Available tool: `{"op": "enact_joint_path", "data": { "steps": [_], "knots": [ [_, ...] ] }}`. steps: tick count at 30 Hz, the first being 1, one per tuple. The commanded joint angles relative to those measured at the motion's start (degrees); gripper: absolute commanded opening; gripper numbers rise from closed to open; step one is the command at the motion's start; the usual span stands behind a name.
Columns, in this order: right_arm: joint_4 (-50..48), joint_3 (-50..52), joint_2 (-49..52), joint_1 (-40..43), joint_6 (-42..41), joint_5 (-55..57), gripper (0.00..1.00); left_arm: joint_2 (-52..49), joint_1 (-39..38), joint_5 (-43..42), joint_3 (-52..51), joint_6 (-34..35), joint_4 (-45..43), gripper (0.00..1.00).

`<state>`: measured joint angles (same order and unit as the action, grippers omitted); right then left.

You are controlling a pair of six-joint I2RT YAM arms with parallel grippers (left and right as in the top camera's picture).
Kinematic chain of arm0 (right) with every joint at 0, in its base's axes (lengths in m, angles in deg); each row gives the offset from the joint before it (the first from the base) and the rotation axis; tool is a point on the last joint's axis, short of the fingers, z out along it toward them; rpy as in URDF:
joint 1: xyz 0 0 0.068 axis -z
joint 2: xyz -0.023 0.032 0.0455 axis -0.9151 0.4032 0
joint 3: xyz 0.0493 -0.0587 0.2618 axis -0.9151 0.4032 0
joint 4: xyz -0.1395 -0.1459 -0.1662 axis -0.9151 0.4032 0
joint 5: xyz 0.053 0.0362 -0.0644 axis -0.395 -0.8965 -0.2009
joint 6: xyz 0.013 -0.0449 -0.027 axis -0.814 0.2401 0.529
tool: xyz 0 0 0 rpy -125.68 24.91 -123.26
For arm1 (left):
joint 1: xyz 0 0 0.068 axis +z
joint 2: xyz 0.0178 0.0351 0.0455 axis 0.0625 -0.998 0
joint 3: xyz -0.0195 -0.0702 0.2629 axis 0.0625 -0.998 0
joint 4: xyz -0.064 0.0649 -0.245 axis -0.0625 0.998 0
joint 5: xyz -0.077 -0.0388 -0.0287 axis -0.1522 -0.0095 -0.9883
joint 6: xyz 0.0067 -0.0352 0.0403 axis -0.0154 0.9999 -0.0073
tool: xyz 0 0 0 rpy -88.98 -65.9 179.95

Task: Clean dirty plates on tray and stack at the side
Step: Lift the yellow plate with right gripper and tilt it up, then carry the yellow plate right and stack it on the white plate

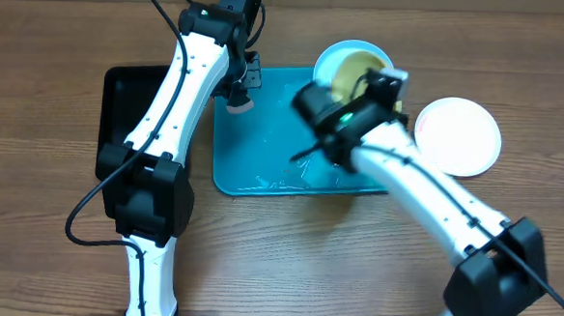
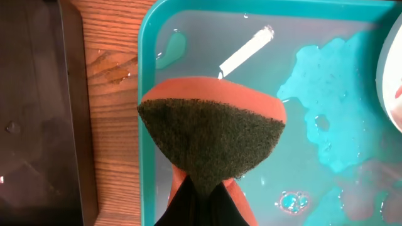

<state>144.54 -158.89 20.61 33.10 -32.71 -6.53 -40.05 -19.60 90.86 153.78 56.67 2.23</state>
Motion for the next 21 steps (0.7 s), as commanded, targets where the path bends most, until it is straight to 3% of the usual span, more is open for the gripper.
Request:
{"op": "enact_joint_path", "data": {
  "steps": [1,5,9,15,21],
  "knots": [
    [-3.52,-1.33,-1.25,9.46,14.73,-23.32,0.04,-0.48,0.09,-0.44,-0.48,-0.70,0.13,0.04],
    [-6.43,-1.33,-1.25,21.79,20.31,-40.35,0.04,-0.48,0.09,-0.46,-0.48,-0.68,0.02,0.04],
    [-7.37,-1.29,-1.22,34.36,22.27,-50.25,0.04,-0.48,-0.13,-0.46,-0.48,-0.68,-0.48,0.04],
    [-7.43,-0.98,-0.17,47.15,22.45,-52.22,0.04,-0.48,-0.13,-0.48,-0.48,-0.66,-0.90,0.04],
    [-6.21,-0.98,3.48,51.49,22.23,-49.94,0.04,-0.48,-0.13,-0.48,-0.48,-0.66,-0.98,0.04]
  ]
}}
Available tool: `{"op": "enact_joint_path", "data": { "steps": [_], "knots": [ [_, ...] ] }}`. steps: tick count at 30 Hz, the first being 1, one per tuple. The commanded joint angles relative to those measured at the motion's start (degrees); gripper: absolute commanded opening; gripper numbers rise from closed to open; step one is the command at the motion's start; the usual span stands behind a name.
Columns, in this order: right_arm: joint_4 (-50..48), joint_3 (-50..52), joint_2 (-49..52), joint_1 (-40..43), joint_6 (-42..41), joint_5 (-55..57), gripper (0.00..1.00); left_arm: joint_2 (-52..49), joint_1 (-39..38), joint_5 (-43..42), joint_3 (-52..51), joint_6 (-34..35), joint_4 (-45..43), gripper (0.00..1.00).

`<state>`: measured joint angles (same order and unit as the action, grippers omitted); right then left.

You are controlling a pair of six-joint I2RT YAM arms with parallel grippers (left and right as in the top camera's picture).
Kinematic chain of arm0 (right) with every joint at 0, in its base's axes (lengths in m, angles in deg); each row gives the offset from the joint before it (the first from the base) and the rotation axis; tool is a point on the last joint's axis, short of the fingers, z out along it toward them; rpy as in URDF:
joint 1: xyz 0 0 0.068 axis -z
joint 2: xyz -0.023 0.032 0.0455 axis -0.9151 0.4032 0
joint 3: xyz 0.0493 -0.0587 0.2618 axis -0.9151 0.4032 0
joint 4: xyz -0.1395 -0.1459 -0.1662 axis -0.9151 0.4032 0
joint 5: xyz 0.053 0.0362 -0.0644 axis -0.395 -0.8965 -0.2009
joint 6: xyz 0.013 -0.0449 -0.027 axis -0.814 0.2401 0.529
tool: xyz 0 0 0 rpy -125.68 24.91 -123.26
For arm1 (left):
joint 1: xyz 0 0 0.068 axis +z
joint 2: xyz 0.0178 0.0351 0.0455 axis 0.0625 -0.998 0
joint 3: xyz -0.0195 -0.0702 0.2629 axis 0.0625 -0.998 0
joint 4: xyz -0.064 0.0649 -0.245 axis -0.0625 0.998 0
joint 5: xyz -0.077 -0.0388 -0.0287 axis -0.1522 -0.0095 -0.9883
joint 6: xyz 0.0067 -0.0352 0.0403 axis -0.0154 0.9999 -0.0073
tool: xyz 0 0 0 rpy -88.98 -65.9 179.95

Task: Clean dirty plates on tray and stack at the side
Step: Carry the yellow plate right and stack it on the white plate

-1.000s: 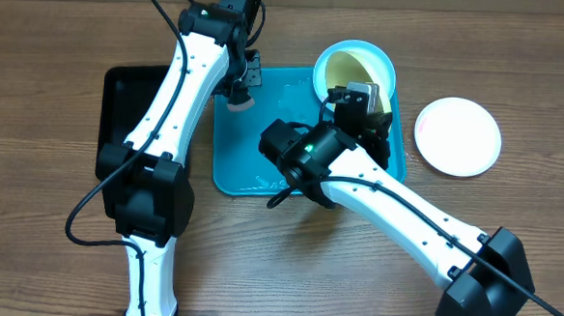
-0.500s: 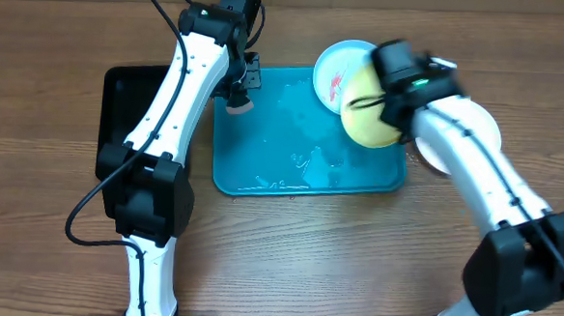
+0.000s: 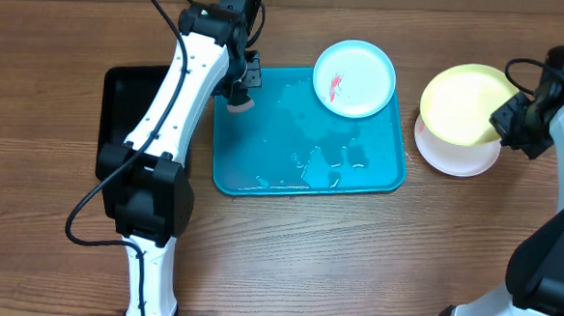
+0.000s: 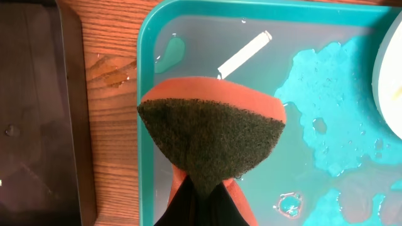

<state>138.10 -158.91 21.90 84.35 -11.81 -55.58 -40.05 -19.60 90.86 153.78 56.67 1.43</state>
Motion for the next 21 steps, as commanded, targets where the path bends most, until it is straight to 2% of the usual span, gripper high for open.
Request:
{"op": "enact_joint_path", "data": {
  "steps": [1,10,11,12,13,14,15,21],
  "knots": [
    [0.68,-0.96,3.06,0.28,1.33,-0.59,0.04,-0.48,-0.15,-0.48,-0.48,-0.66,-0.17,0.04],
    [5.66,-0.96,7.78,0.28,-2.34,7.85,0.04,-0.48,-0.15,-0.50,-0.48,-0.66,-0.98,0.04],
    [5.57,-0.98,7.78,0.28,-2.36,7.87,0.14,-0.48,-0.15,-0.50,-0.48,-0.63,-1.18,0.04],
    [5.51,-1.05,7.78,0.28,-2.34,7.82,0.40,-0.48,-0.15,-0.50,-0.48,-0.66,-1.25,0.04],
    [5.44,-1.16,7.78,0.26,-2.34,7.65,0.59,-0.48,-0.15,-0.50,-0.48,-0.66,-1.27,0.04],
    [5.18,-1.16,7.78,0.26,-2.34,7.10,0.73,-0.48,-0.15,-0.50,-0.48,-0.63,-1.25,0.04],
    [5.18,-1.81,7.76,0.26,-2.03,3.82,0.76,-0.48,-0.15,-0.50,-0.48,-0.63,-1.22,0.04],
    [1.88,-6.19,7.76,-3.43,5.79,-16.11,0.76,-0.48,-0.15,-0.48,-0.48,-0.66,-1.62,0.04]
  ]
}}
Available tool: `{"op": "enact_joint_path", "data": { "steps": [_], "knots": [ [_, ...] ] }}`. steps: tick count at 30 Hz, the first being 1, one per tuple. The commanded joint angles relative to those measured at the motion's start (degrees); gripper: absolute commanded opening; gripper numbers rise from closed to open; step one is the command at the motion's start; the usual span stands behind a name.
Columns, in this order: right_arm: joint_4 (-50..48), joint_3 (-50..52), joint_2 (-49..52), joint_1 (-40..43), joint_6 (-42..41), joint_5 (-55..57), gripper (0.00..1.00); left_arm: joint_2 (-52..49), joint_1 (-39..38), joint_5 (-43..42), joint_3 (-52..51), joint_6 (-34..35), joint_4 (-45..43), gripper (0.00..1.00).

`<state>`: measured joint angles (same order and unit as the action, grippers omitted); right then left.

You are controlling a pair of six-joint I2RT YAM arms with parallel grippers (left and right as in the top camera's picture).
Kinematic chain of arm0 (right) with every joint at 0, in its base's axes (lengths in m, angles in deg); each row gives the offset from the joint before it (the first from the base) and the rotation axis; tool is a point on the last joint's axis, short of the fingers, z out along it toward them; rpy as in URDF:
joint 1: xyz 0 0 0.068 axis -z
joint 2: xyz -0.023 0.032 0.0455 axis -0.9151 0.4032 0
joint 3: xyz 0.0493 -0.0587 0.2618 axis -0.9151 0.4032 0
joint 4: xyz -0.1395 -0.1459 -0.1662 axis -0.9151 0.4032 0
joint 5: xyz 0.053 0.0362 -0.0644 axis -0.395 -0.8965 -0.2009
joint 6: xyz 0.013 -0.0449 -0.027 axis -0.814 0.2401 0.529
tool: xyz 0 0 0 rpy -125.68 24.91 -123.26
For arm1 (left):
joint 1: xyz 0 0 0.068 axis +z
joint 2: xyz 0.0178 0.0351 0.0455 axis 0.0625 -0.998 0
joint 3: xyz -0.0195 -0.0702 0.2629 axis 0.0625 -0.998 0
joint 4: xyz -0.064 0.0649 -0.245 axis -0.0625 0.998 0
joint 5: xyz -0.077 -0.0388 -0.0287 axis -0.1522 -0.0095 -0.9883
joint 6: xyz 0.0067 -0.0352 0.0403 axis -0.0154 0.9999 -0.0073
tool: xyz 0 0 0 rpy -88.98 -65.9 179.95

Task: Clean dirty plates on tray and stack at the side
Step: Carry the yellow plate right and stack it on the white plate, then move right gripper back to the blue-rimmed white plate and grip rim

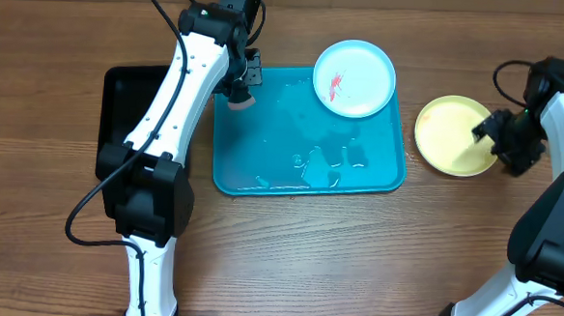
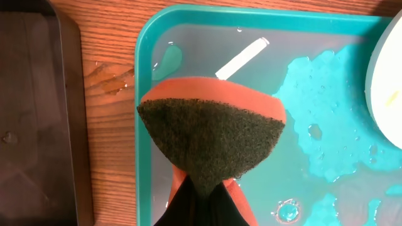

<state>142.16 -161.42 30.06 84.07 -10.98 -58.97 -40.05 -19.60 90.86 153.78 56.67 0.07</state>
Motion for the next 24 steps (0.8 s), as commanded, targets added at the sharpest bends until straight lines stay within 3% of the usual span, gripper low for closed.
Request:
{"op": "enact_joint_path", "data": {
  "steps": [1,4,8,15,24],
  "knots": [
    [-4.26,-3.78,-0.39,-4.74,5.03,-14.97,0.75,-0.48,-0.15,-0.48,-0.48,-0.66,-0.26,0.04],
    [-10.93,-2.95,-0.22,-10.19,3.17,-15.67,0.71,-0.48,-0.15,-0.48,-0.48,-0.66,-0.20,0.04],
    [-18.10,-2.25,2.03,-17.68,-7.34,-9.33,0.64,-0.48,-0.15,-0.50,-0.48,-0.44,-0.20,0.04],
    [-23.61,-2.25,7.93,-25.70,-19.47,-0.55,0.51,-0.48,-0.20,-0.48,-0.48,-0.48,0.39,0.04],
    [-24.55,-2.25,10.93,-26.12,-20.96,2.32,0.38,-0.48,-0.20,-0.46,-0.48,-0.48,0.35,0.04]
  ]
}}
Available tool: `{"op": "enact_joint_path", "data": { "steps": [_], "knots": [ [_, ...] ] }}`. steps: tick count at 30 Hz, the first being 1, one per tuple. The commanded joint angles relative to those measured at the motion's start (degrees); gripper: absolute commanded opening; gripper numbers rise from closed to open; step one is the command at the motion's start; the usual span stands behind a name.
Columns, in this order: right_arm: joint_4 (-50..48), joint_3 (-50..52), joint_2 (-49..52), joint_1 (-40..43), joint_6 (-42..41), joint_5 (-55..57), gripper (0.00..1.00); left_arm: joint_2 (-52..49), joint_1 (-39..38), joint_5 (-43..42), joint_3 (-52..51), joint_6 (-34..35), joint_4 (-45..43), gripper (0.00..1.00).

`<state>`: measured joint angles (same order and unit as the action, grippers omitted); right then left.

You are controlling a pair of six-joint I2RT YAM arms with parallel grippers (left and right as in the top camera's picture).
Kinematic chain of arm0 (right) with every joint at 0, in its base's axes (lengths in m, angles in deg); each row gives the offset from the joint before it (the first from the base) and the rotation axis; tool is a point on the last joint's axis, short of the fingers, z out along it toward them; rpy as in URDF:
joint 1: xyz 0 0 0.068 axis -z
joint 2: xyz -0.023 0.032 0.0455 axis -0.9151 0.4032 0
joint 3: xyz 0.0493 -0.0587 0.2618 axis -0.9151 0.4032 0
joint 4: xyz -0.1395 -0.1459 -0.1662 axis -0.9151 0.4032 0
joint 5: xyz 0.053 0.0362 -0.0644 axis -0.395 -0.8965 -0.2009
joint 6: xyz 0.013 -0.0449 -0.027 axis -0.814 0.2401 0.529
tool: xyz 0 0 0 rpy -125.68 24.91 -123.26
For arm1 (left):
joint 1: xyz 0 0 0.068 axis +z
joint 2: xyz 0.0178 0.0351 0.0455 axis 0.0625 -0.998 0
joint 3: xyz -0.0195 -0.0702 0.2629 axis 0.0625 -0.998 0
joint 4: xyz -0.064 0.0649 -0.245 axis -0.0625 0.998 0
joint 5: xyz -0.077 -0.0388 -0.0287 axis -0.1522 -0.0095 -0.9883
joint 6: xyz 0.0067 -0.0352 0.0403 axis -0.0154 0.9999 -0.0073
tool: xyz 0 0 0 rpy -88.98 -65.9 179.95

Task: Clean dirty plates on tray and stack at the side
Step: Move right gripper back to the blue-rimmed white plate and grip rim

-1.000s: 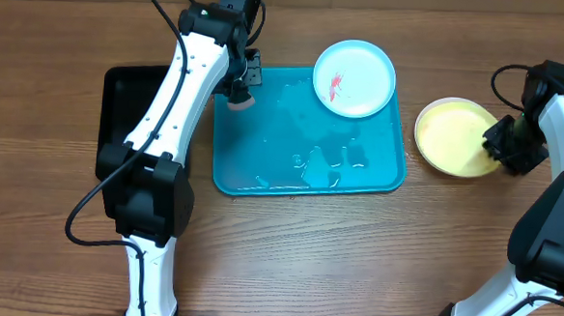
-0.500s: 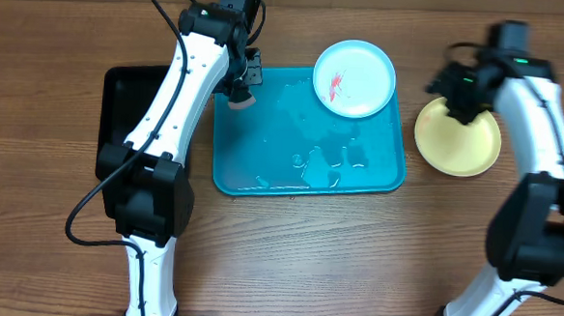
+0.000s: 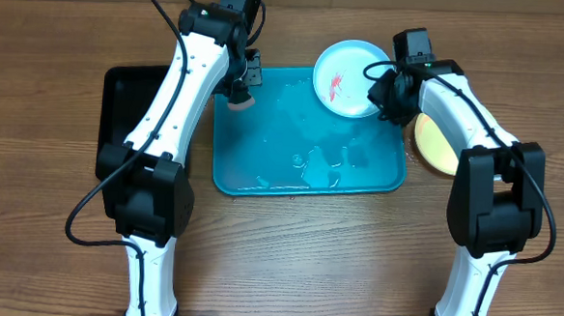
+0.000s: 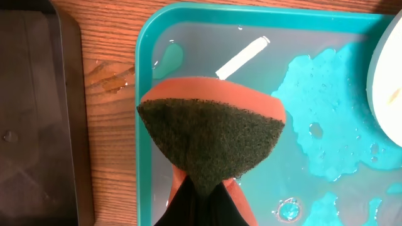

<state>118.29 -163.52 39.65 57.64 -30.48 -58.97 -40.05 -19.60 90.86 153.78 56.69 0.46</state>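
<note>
A pale blue plate [image 3: 349, 76] with a red smear lies in the back right corner of the wet teal tray [image 3: 262, 167]. My right gripper [image 3: 386, 92] is at that plate's right rim; its jaws are too small and dark to read. A yellow plate [image 3: 430, 144] lies on the table right of the tray, partly under the right arm. My left gripper [image 3: 237, 94] hangs over the tray's back left part, shut on an orange sponge [image 4: 210, 135] with a dark green scouring face. The plate's edge [image 4: 386, 75] shows at the right of the left wrist view.
A black tray [image 3: 128, 97] lies left of the teal one, with a strip of bare wood [image 4: 110, 125] between them. Puddles of water [image 4: 333, 119] cover the teal tray's floor. Both arms reach in from the near side of the table.
My right gripper has gone from the yellow plate's right side on the table to the right rim of the smeared plate on the tray. The left gripper and sponge have stayed put.
First my right arm was over the tray with the yellow plate, a white plate lying at the right. Then it held the yellow plate above the white one. Then the yellow plate lay on it. Now the right gripper is back at the tray.
</note>
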Motion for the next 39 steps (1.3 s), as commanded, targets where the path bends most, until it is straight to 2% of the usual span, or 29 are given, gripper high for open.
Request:
{"op": "enact_joint_path", "data": {
  "steps": [1,6,9,13,18,26,28,30,32,33,35,39],
  "knots": [
    [-1.11,-0.15,2.01,0.33,-1.40,1.75,0.37,-0.48,-0.20,-0.46,-0.48,-0.50,-0.07,0.05],
    [-3.54,-0.15,4.61,0.00,3.91,-2.47,0.31,-0.48,-0.20,-0.46,-0.48,-0.48,-0.04,0.04],
    [-1.81,-0.15,5.11,-0.39,4.61,-2.21,0.22,-0.48,-0.20,-0.46,-0.48,-0.50,-0.02,0.04],
    [1.95,-0.15,5.11,-0.48,4.83,-2.51,0.04,-0.48,-0.20,-0.46,-0.48,-0.50,-0.11,0.04],
    [7.74,-0.15,4.57,-1.22,9.60,-10.54,0.04,-0.48,-0.20,-0.46,-0.48,-0.50,-0.24,0.04],
    [19.06,-0.17,0.42,-7.23,15.80,-10.67,0.04,-0.48,-0.20,-0.44,-0.48,-0.50,-0.28,0.05],
    [19.78,-0.22,-0.74,-9.18,19.32,-10.67,0.12,-0.48,-0.17,-0.39,-0.48,-0.50,-0.44,0.04],
    [19.63,-0.42,-1.64,-10.27,22.08,-10.49,0.40,-0.48,-0.17,-0.22,-0.48,-0.50,-0.52,0.04],
    [19.12,-0.92,-1.84,-10.45,25.00,-10.43,0.59,-0.48,-0.17,-0.22,-0.48,-0.50,-0.59,0.04],
    [18.36,-1.03,-1.84,-10.43,27.12,-10.47,0.65,-0.48,-0.20,-0.22,-0.48,-0.50,-0.59,0.04],
    [16.57,-1.01,-1.84,-10.29,32.37,-10.40,0.70,-0.48,-0.20,-0.22,-0.48,-0.50,-0.61,0.04],
    [11.67,-0.96,-1.73,-10.03,39.45,-3.67,0.71,-0.48,-0.17,-0.22,-0.48,-0.50,-0.85,0.04]
  ]
}}
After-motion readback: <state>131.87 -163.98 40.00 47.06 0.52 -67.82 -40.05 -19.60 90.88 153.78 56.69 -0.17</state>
